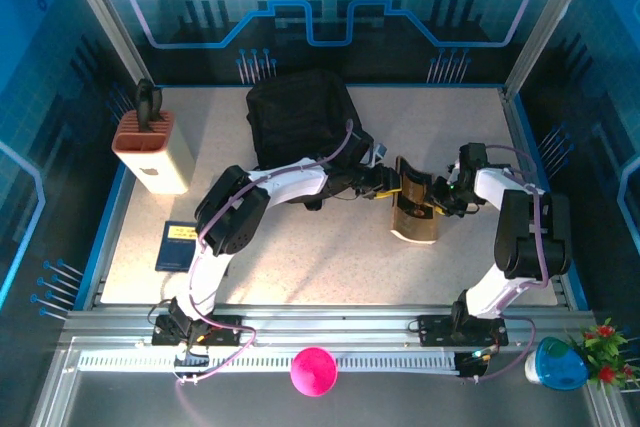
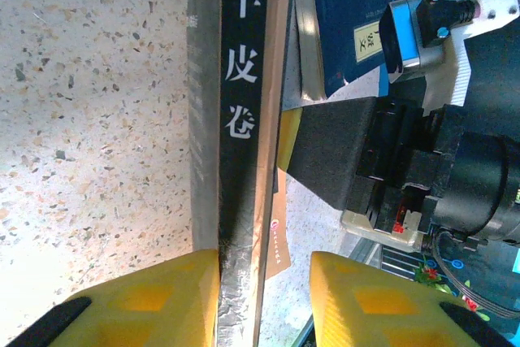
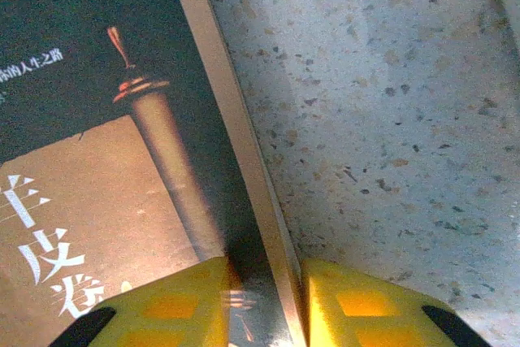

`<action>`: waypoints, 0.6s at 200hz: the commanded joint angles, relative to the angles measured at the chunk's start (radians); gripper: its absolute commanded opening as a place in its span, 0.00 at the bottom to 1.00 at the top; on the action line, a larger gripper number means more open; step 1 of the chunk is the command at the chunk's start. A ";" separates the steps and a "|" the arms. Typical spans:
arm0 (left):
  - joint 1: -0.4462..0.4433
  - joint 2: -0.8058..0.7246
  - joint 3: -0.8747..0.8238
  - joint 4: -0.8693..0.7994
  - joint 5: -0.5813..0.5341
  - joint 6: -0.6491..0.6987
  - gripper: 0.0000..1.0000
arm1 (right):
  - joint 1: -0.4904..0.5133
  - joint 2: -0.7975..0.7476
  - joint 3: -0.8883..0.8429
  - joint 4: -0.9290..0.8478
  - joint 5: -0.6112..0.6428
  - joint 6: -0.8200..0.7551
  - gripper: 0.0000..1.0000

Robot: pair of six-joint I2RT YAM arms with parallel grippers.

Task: Pack the student bag
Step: Move the book to the center of the table.

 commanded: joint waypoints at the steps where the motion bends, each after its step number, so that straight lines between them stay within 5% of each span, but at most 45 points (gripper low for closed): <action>1: -0.008 -0.014 -0.024 0.059 0.054 -0.019 0.35 | 0.042 0.035 -0.015 0.033 -0.139 0.036 0.26; 120: 0.056 -0.193 -0.182 0.044 -0.035 0.030 0.32 | 0.201 0.126 0.097 0.074 -0.165 0.102 0.23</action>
